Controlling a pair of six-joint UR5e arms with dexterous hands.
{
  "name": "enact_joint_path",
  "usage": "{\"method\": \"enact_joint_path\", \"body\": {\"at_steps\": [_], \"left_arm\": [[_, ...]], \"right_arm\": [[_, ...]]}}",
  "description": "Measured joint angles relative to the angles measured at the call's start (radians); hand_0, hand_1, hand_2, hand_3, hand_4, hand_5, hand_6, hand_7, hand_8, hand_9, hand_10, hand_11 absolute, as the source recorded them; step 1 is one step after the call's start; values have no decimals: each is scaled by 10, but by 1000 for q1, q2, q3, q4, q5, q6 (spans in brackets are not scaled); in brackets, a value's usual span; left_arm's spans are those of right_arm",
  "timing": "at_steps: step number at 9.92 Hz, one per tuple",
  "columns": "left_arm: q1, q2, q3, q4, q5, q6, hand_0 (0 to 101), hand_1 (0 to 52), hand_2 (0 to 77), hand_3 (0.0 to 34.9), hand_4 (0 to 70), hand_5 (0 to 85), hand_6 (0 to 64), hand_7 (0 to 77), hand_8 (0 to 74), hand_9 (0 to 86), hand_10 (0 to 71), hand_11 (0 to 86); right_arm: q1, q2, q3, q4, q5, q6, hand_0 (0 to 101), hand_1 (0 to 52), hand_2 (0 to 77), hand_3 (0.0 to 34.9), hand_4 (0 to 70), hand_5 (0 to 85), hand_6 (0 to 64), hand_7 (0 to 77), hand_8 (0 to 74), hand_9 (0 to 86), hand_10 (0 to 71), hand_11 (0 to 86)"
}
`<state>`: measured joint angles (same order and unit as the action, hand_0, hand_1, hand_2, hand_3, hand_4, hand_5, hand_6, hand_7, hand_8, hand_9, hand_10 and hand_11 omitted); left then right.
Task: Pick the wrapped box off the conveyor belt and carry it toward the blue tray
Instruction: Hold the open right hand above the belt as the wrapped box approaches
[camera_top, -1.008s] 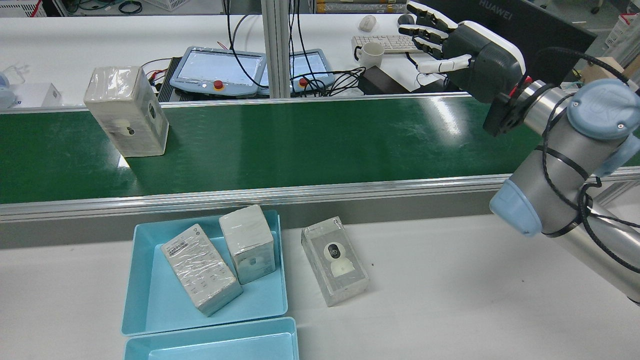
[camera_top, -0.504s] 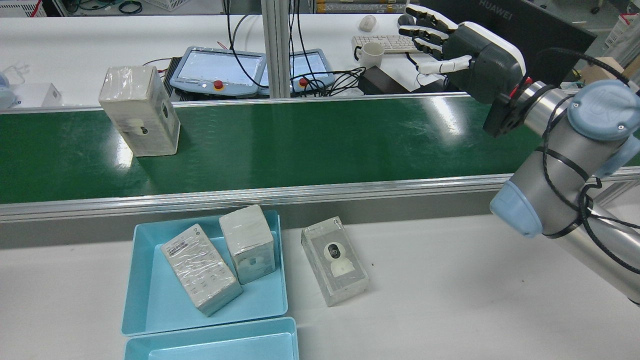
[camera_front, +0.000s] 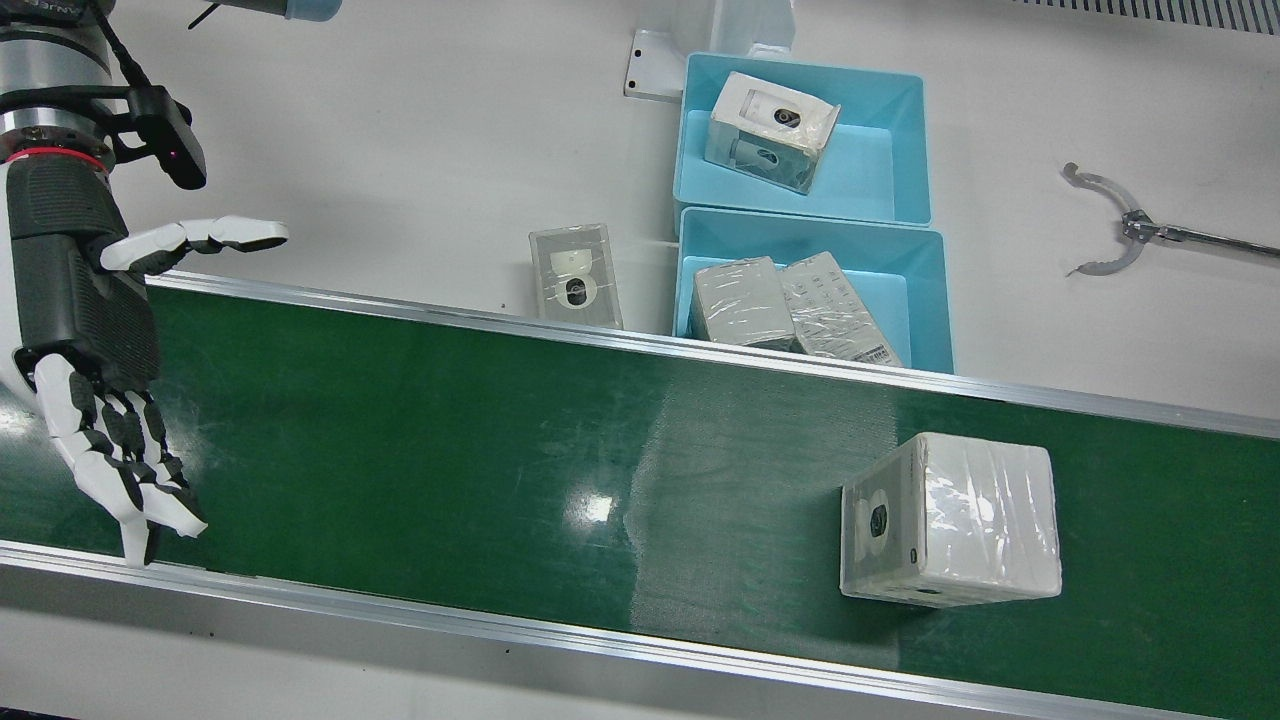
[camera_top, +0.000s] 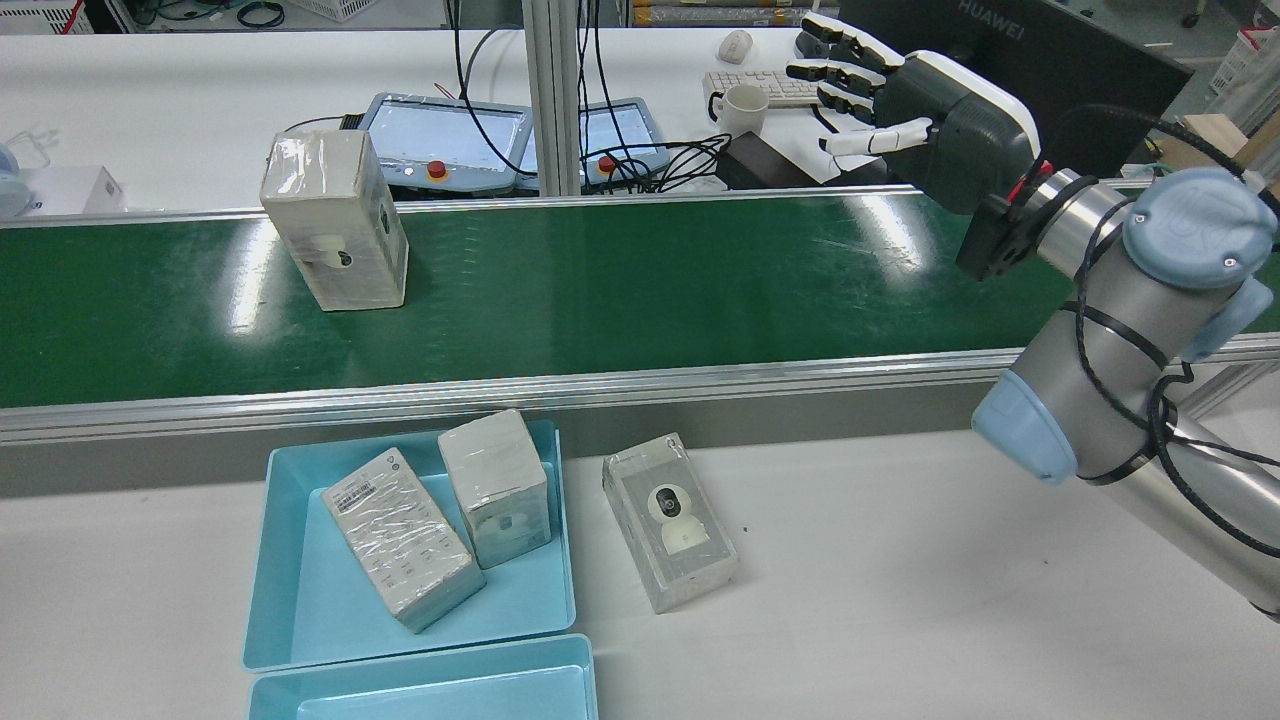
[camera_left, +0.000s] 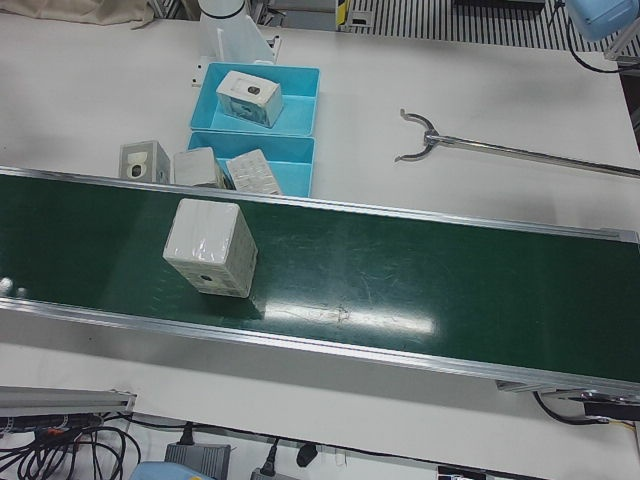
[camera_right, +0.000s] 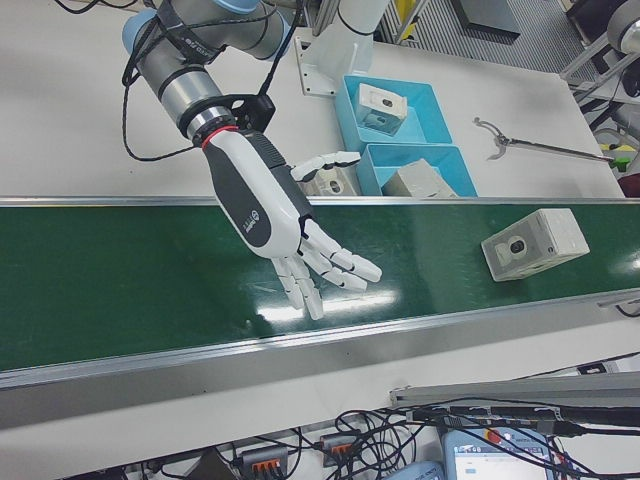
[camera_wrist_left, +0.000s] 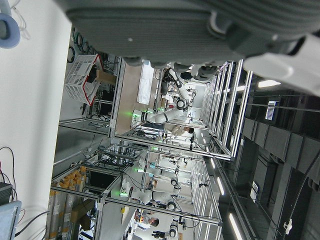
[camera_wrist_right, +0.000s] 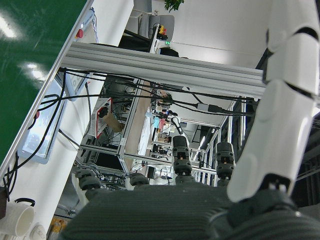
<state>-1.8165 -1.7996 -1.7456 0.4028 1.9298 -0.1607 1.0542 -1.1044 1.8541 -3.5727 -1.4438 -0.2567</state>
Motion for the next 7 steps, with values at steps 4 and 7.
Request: {"method": "enact_joint_path", "body": {"at_steps": [4, 7], "left_arm": [[0, 0, 0, 0, 0, 0, 0, 0, 5, 0, 5, 5, 0, 5, 5, 0, 5, 0], [0, 0, 0, 0, 0, 0, 0, 0, 11, 0, 5, 5, 0, 5, 5, 0, 5, 0]], "right_arm": [[-17, 2, -15, 1, 0, 4, 417, 104, 142, 303, 33, 136, 0, 164, 0, 11, 38, 60], [-28, 7, -19, 1, 0, 3, 412, 104, 142, 304, 38, 153, 0, 169, 0, 11, 38, 65]]}}
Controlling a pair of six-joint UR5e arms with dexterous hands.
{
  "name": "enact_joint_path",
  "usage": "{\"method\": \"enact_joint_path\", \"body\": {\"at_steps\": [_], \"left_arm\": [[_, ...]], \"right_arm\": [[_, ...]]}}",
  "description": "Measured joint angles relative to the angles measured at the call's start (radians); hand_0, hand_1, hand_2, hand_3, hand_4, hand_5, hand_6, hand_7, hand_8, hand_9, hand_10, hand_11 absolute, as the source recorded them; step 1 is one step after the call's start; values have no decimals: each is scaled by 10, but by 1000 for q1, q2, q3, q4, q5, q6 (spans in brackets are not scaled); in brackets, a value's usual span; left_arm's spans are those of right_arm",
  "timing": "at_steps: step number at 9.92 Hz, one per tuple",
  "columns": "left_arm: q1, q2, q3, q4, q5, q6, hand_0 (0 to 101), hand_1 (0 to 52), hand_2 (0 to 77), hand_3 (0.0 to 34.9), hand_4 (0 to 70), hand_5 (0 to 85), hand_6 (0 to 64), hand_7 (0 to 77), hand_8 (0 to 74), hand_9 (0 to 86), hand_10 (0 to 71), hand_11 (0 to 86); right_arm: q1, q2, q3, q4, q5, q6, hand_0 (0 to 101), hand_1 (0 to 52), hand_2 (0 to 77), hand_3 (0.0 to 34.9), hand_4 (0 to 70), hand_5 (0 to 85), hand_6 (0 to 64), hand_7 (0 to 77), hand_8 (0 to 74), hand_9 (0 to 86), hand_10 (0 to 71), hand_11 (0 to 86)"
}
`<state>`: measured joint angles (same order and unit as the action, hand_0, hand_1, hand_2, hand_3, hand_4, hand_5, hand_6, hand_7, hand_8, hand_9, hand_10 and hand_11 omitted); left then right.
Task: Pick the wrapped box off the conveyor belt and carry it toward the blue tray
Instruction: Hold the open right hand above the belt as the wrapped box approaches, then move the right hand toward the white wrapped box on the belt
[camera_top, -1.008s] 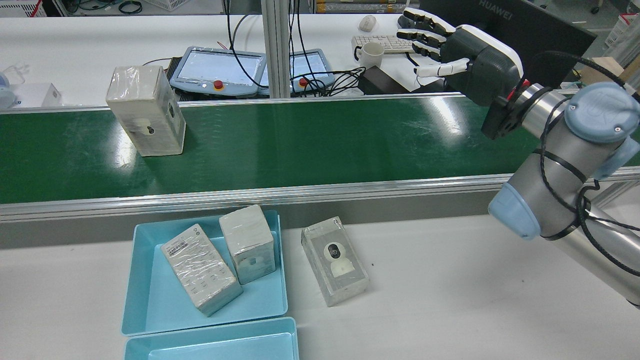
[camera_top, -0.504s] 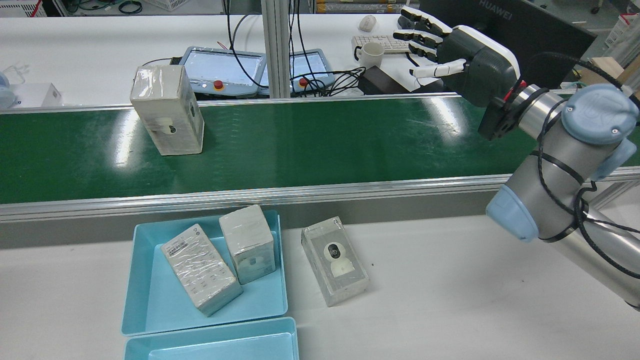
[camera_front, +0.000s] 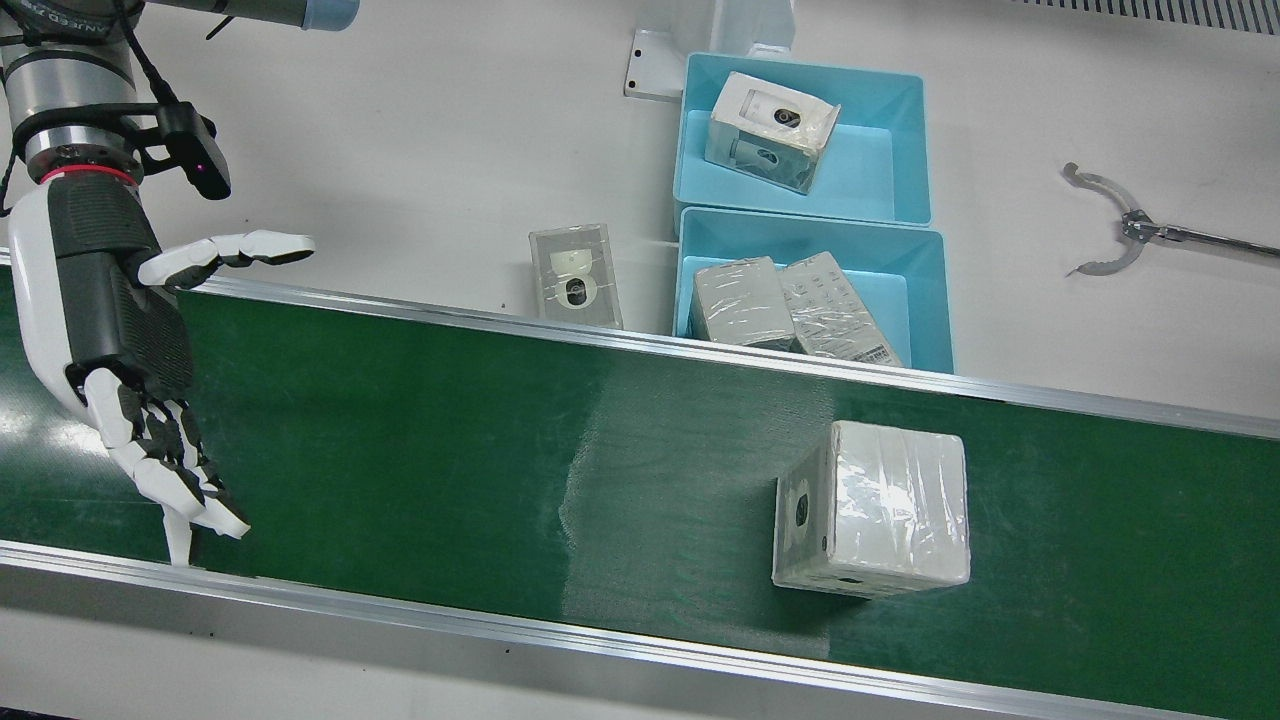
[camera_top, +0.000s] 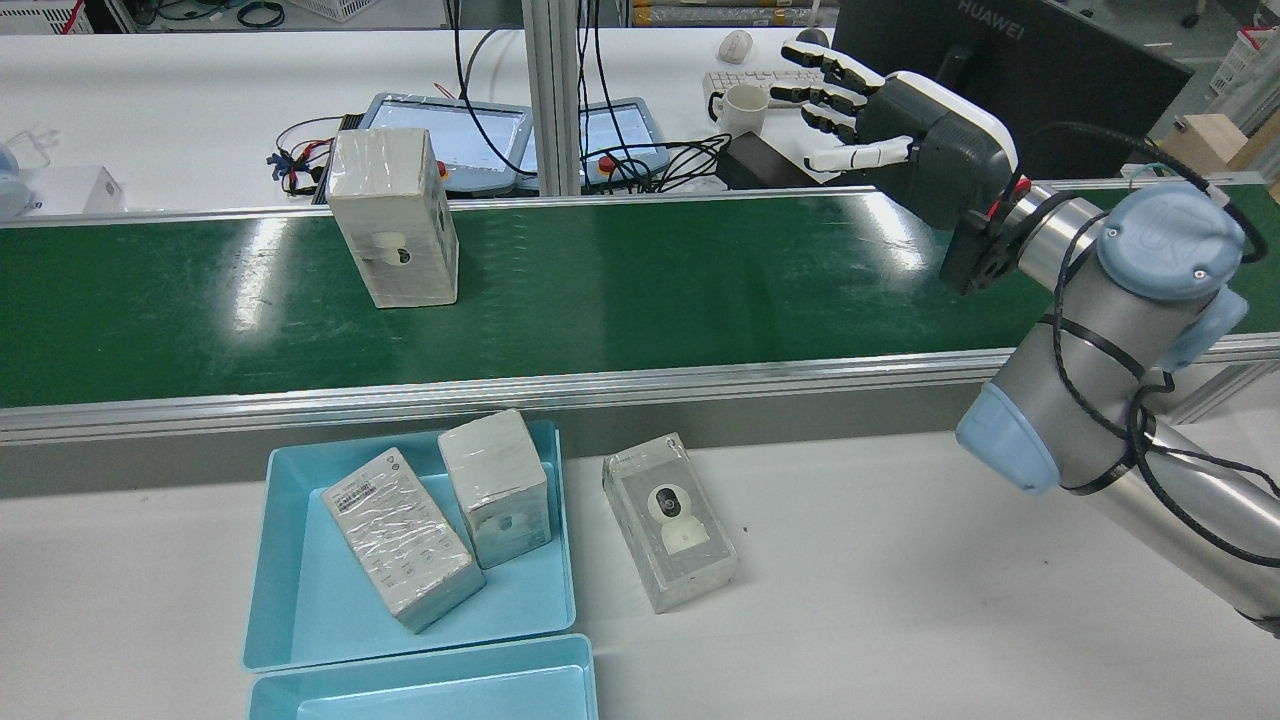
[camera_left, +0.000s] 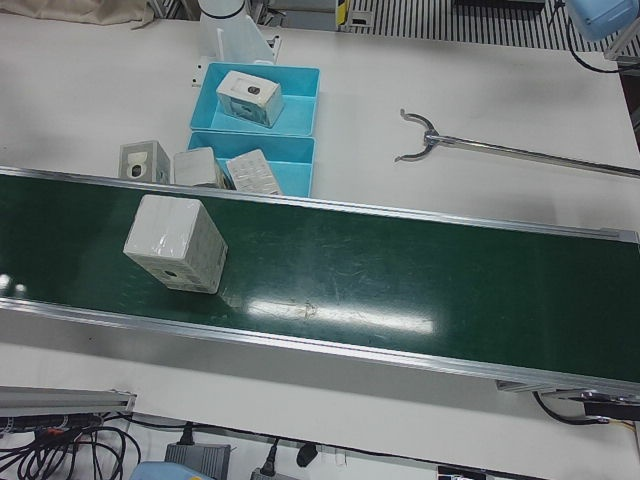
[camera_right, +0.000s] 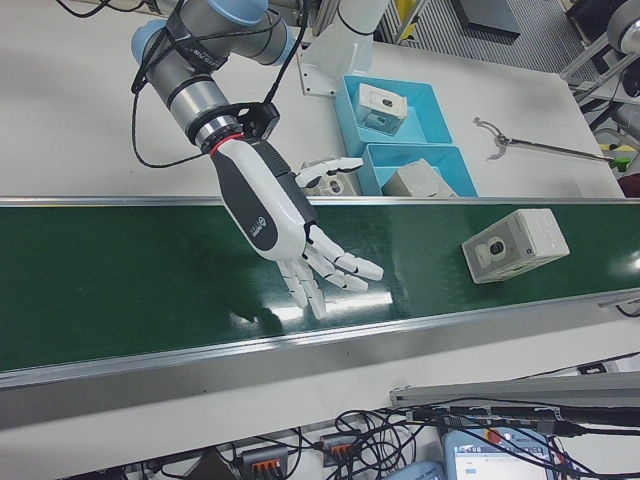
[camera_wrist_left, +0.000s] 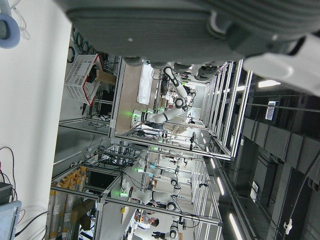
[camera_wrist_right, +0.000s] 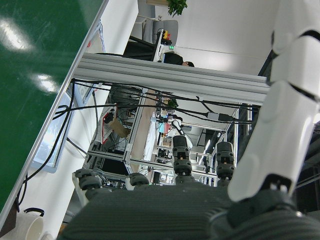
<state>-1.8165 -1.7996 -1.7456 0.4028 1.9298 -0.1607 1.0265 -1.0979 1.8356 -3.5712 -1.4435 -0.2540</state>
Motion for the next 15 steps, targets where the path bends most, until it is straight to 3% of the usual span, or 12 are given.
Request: {"method": "enact_joint_path", "body": {"at_steps": [9, 15], "left_arm": [[0, 0, 0, 0, 0, 0, 0, 0, 5, 0, 5, 5, 0, 5, 0, 0, 0, 0], [0, 0, 0, 0, 0, 0, 0, 0, 5, 0, 5, 5, 5, 5, 5, 0, 5, 0]], "right_arm": [[-7, 3, -8, 0, 1, 0, 400, 87, 136, 304, 60, 164, 0, 180, 0, 16, 44, 65], [-19, 44, -55, 2, 3, 0, 401, 98, 142, 303, 60, 169, 0, 180, 0, 16, 44, 76]]}}
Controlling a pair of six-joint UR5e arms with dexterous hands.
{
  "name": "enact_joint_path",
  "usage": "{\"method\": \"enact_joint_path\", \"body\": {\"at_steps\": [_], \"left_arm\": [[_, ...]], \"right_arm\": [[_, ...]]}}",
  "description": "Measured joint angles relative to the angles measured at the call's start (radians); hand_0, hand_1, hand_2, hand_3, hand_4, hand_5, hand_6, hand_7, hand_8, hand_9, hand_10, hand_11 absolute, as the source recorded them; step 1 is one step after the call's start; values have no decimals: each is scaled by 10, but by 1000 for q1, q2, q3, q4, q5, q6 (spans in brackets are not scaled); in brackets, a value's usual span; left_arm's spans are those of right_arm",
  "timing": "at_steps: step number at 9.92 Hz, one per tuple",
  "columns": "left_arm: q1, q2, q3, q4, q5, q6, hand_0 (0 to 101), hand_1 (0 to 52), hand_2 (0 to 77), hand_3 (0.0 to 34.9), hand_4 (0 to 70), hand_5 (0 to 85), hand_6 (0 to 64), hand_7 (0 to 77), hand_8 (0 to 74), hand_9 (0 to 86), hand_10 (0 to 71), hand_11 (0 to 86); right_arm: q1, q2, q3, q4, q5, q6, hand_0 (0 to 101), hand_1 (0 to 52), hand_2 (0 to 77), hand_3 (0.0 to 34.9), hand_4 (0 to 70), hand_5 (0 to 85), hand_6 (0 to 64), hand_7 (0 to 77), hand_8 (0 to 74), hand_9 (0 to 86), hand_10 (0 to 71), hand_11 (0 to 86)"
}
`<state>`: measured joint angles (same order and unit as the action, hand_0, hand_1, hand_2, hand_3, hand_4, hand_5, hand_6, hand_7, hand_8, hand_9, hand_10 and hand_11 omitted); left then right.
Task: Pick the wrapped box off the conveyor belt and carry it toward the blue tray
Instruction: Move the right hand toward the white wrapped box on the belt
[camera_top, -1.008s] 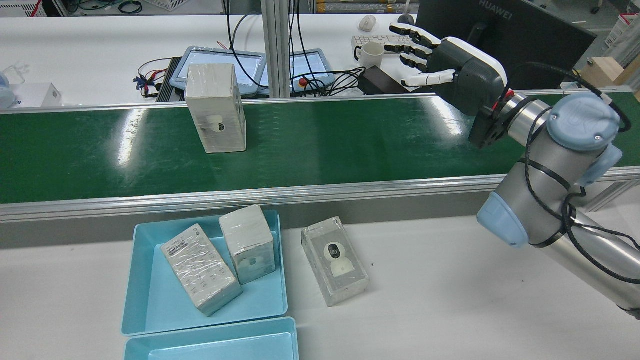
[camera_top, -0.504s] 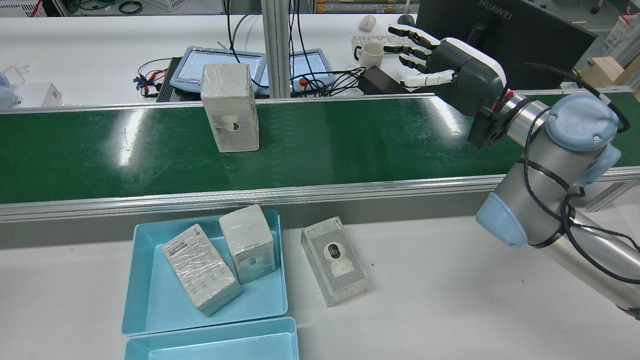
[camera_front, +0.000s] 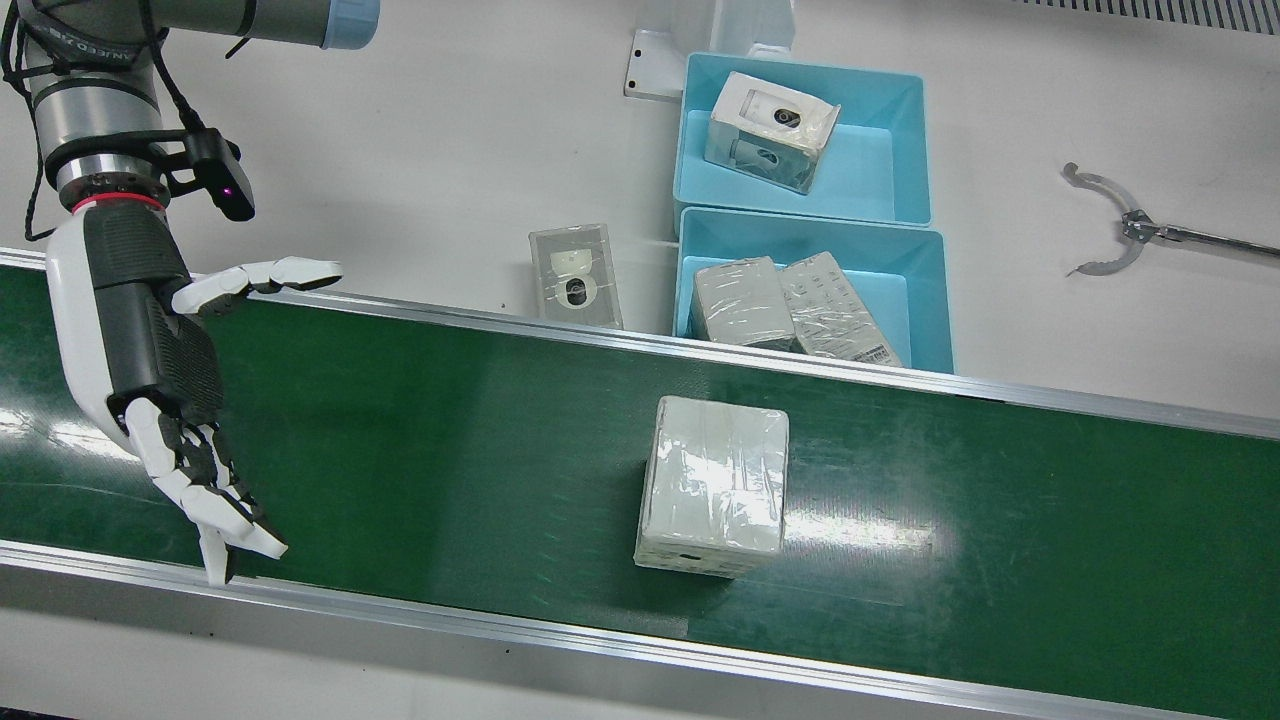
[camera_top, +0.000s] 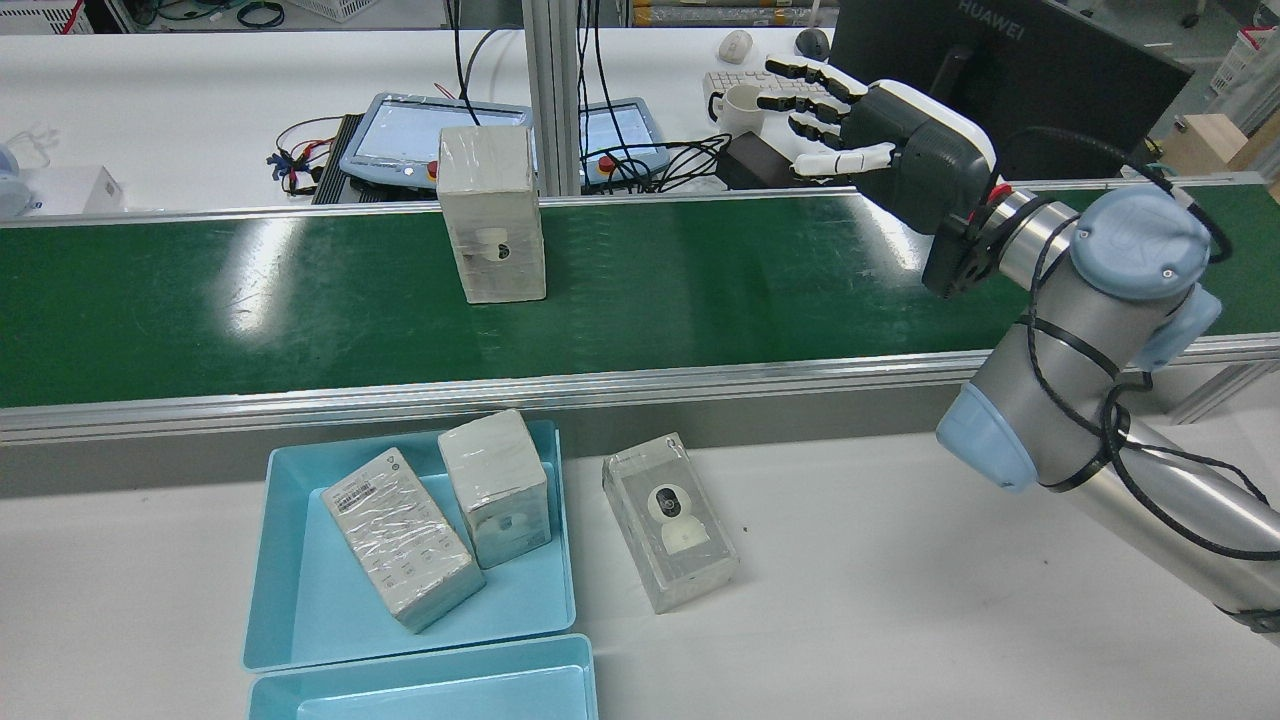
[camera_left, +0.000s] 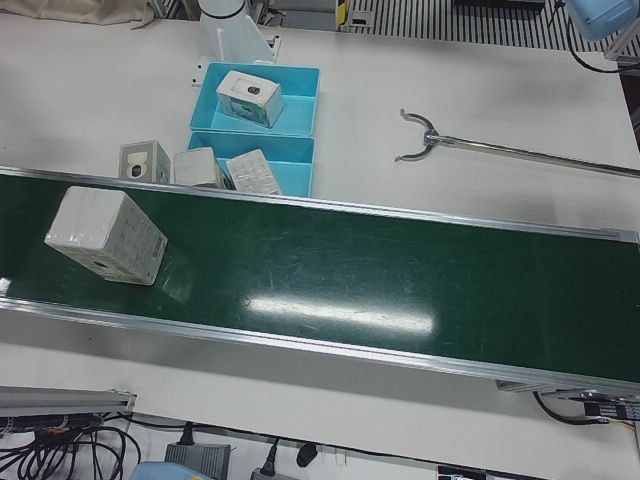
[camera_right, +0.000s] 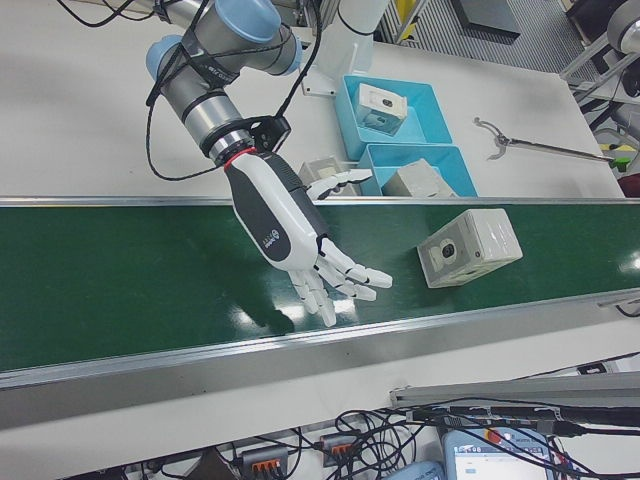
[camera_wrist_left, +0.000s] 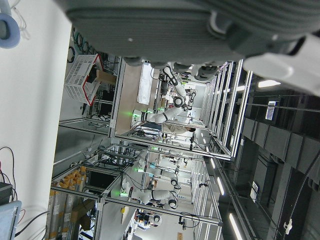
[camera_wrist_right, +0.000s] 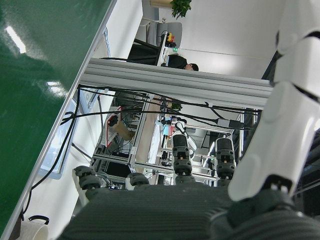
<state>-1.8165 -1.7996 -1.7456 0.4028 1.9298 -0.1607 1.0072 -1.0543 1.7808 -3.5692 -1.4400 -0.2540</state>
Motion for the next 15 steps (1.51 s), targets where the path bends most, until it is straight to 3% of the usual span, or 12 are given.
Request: {"method": "enact_joint_path", "body": {"at_steps": [5, 7, 11, 13, 15], "left_arm": [[0, 0, 0, 0, 0, 0, 0, 0, 5, 0, 5, 5, 0, 5, 0, 0, 5, 0], [0, 0, 0, 0, 0, 0, 0, 0, 11, 0, 5, 5, 0, 5, 5, 0, 5, 0], [0, 0, 0, 0, 0, 0, 0, 0, 11, 0, 5, 5, 0, 5, 5, 0, 5, 0], [0, 0, 0, 0, 0, 0, 0, 0, 5, 0, 5, 5, 0, 5, 5, 0, 5, 0], [0, 0, 0, 0, 0, 0, 0, 0, 11, 0, 5, 5, 0, 5, 5, 0, 5, 0]], "right_arm": [[-8, 22, -15, 3, 2, -4, 402, 98, 147, 304, 71, 180, 0, 180, 0, 16, 44, 76], [-18, 28, -16, -1, 7, -8, 456, 158, 196, 303, 54, 147, 0, 191, 0, 16, 44, 76], [-53, 31, -16, -3, 39, -18, 458, 158, 196, 304, 54, 142, 0, 180, 0, 16, 44, 76], [-77, 31, -20, -2, 60, -22, 458, 125, 207, 304, 54, 136, 0, 164, 0, 16, 44, 76], [-86, 34, -33, -1, 69, -23, 458, 125, 207, 304, 54, 136, 0, 164, 0, 16, 44, 76]]}}
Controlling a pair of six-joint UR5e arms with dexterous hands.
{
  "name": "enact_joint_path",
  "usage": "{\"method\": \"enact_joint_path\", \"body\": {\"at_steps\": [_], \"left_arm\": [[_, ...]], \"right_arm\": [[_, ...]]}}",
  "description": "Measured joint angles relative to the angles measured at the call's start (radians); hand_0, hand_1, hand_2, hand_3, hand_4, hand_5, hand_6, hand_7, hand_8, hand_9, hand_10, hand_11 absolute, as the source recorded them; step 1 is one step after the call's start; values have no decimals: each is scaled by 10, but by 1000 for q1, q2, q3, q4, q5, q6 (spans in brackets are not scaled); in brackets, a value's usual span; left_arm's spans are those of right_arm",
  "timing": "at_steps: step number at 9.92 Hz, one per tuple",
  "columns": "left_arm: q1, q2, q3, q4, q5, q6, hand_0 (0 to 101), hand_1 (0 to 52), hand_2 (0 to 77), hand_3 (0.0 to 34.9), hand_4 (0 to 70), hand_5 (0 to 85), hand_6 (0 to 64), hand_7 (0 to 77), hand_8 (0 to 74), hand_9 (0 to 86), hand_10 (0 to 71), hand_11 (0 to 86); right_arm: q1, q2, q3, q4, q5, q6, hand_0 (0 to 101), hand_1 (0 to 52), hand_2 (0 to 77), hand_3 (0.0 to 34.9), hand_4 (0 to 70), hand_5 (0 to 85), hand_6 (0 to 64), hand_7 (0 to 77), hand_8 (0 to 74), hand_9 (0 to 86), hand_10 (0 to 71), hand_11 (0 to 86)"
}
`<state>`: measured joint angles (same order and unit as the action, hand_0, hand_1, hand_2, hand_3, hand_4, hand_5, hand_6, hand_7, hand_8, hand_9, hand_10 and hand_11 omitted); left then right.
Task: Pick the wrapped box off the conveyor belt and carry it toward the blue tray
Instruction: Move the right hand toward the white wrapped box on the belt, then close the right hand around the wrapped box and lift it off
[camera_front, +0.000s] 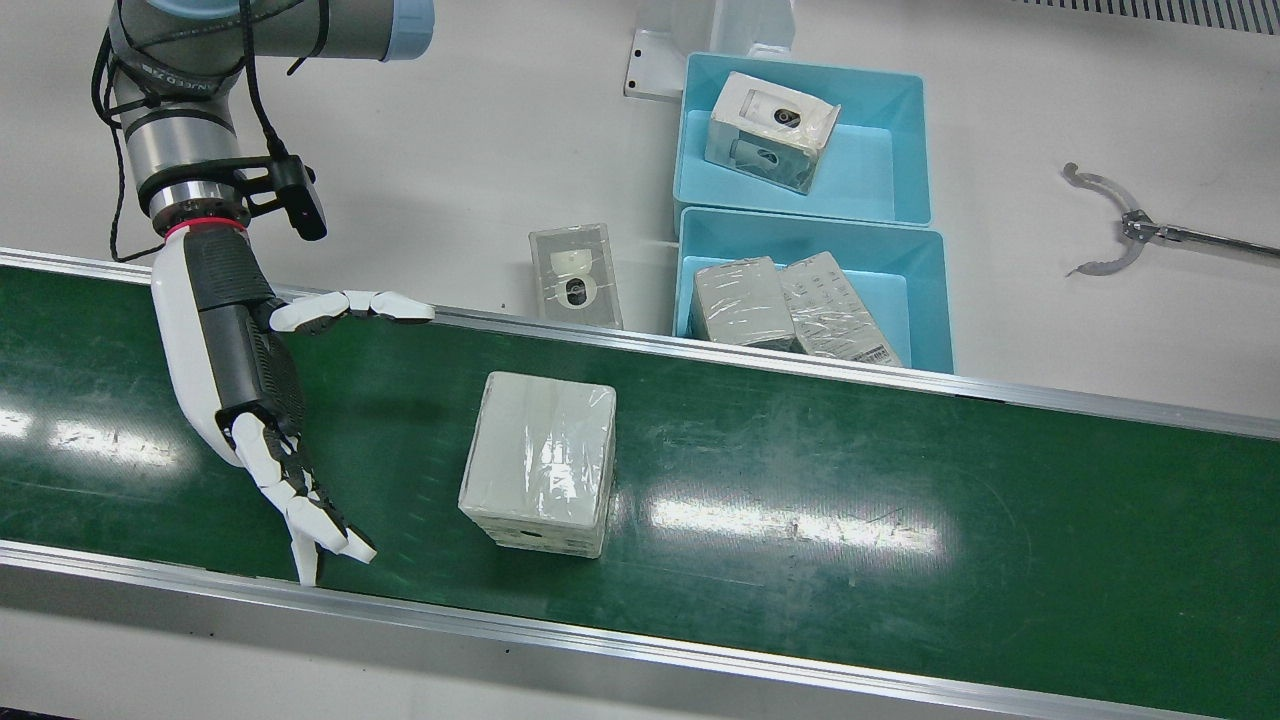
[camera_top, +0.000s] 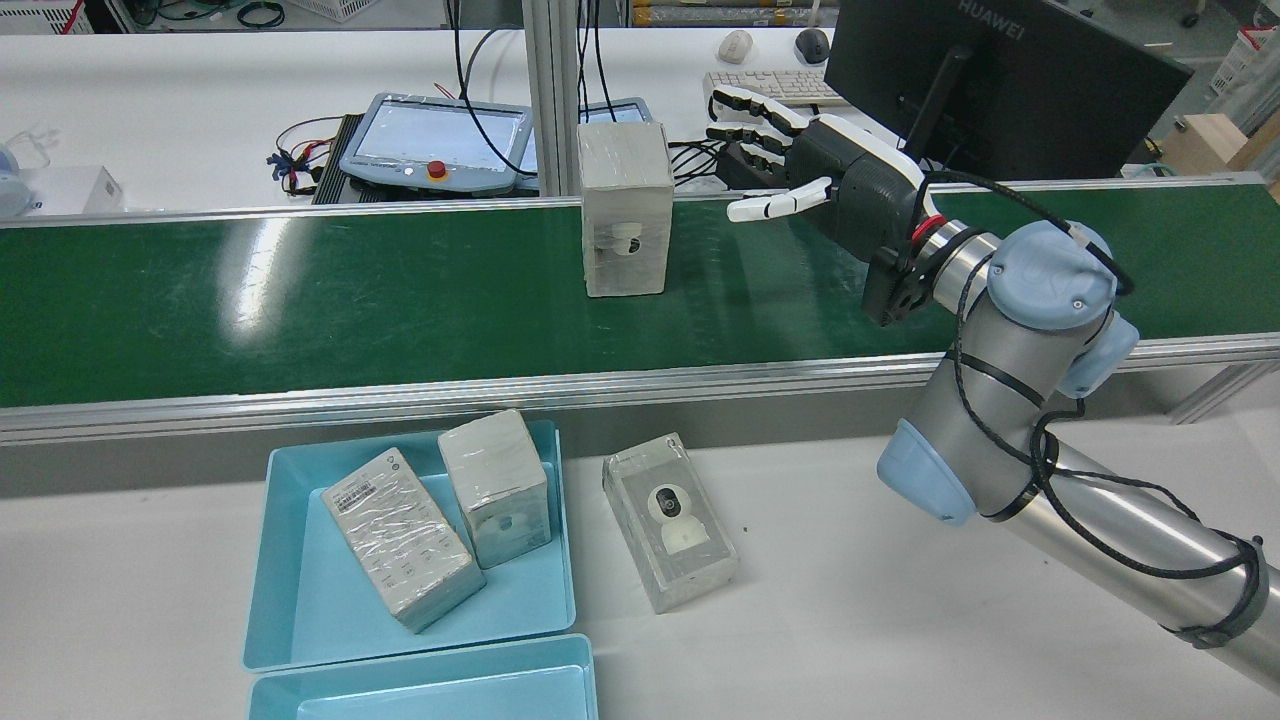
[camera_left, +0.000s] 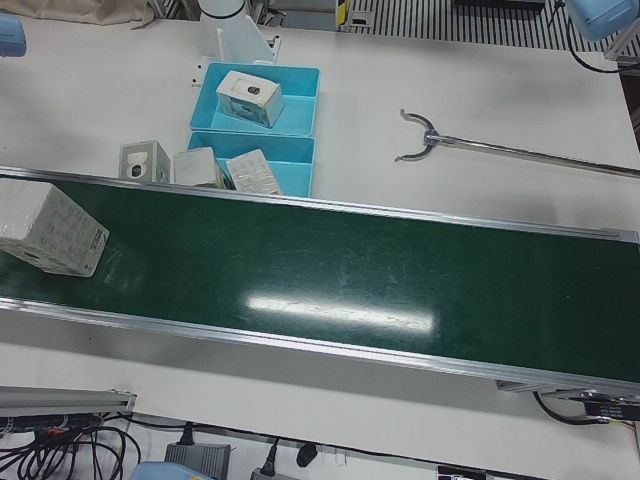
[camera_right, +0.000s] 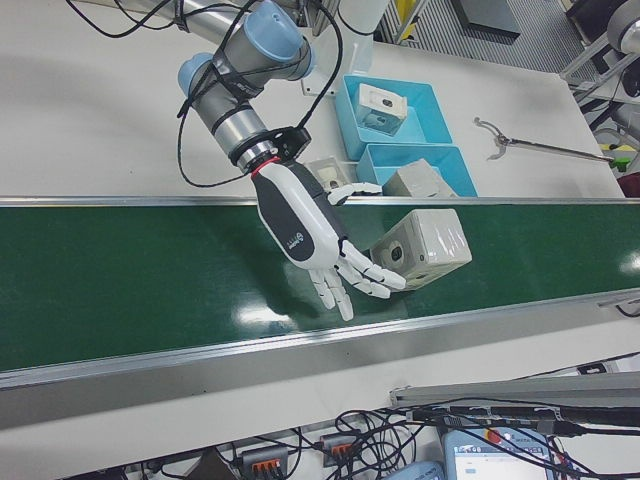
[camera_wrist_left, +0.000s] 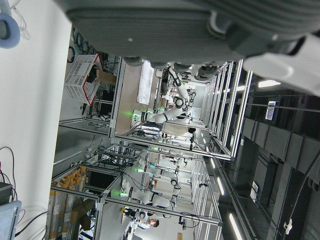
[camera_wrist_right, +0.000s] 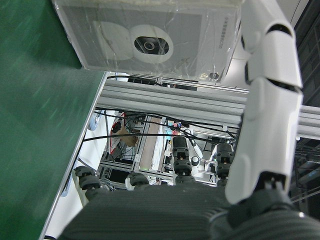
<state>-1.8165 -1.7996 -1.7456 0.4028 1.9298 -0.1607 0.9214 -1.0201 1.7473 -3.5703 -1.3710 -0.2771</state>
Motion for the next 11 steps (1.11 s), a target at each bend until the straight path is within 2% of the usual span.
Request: {"method": "enact_joint_path", "body": {"at_steps": [1, 2, 6, 11], "left_arm": [[0, 0, 0, 0, 0, 0, 0, 0, 11, 0, 0, 5, 0, 5, 5, 0, 5, 0], [0, 0, 0, 0, 0, 0, 0, 0, 11, 0, 0, 5, 0, 5, 5, 0, 5, 0], [0, 0, 0, 0, 0, 0, 0, 0, 11, 0, 0, 5, 0, 5, 0, 5, 5, 0], [0, 0, 0, 0, 0, 0, 0, 0, 11, 0, 0, 5, 0, 5, 5, 0, 0, 0]], "right_arm": [[-1, 4, -7, 1, 1, 0, 458, 142, 185, 303, 54, 136, 0, 164, 0, 16, 44, 76], [-2, 10, -16, 1, 2, 0, 452, 131, 175, 303, 54, 142, 0, 164, 0, 16, 44, 76], [-4, 46, -58, 8, 6, 1, 436, 120, 175, 303, 71, 158, 0, 175, 0, 16, 44, 71], [-18, 70, -93, 16, 10, 0, 429, 109, 180, 304, 104, 191, 0, 185, 0, 22, 44, 82]]}}
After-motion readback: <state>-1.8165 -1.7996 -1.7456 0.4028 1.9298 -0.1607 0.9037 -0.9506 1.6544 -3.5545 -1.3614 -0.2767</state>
